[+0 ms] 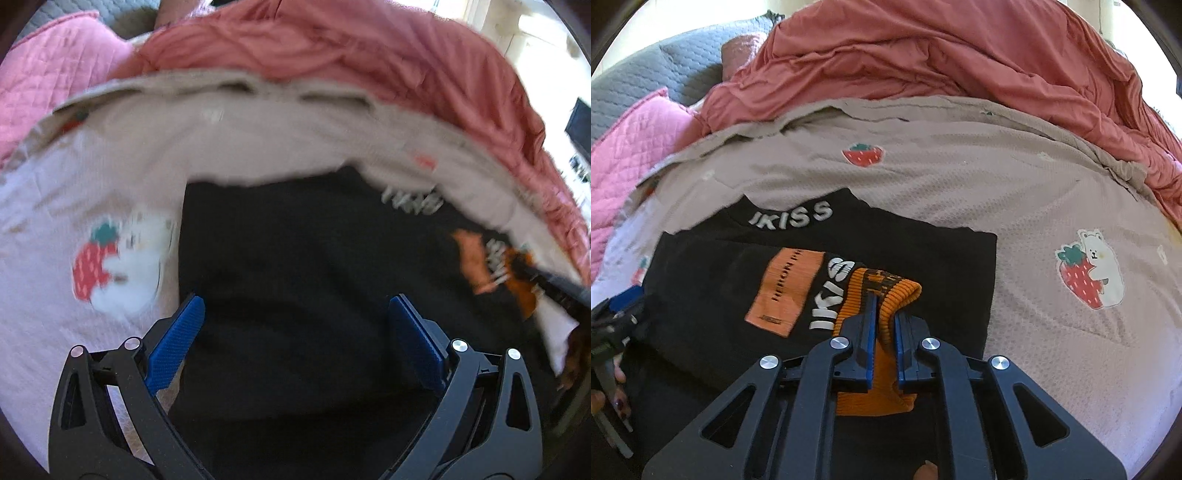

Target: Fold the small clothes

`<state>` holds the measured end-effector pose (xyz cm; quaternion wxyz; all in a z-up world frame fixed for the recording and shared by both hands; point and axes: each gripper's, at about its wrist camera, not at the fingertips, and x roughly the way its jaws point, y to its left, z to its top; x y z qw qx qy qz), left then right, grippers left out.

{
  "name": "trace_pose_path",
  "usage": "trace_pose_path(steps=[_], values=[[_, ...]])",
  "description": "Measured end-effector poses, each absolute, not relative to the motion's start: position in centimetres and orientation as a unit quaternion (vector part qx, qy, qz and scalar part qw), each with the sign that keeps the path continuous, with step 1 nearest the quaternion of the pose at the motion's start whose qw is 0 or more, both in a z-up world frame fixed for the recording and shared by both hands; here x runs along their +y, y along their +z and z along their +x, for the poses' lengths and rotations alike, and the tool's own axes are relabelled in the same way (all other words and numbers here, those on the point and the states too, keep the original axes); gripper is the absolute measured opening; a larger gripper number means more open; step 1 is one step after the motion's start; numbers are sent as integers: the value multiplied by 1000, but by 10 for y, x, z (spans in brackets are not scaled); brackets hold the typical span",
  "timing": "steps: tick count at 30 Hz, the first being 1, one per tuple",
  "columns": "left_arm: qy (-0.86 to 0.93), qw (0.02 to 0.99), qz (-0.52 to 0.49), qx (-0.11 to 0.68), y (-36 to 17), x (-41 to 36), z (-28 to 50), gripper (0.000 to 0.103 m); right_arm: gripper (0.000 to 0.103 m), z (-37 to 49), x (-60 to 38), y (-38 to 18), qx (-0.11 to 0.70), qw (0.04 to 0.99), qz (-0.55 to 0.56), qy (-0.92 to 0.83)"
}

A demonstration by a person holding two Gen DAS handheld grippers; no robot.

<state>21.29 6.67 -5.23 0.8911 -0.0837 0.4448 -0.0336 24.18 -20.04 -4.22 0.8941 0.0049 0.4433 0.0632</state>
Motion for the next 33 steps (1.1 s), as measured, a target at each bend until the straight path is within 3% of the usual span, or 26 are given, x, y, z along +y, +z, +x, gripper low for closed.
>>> trace_pose_path(steps=[7, 9, 12, 23, 33], values=[[-41, 892, -73, 444, -57, 67, 210, 93, 14, 247, -202, -65, 460, 887, -11, 35], [-42, 892, -75, 443, -57, 68, 210, 93, 24, 248, -205, -65, 460, 888, -8, 24], [-50, 894, -85, 437, -52, 71, 207, 93, 28, 244, -209, -58, 457, 890, -6, 11], [-83, 919, -55, 381, -1, 48, 169, 93, 31, 190, -188, -21, 408, 908, 6, 96], [-87, 887, -20, 453, -43, 30, 183, 93, 36, 190, -170, -40, 437, 892, 5, 116]])
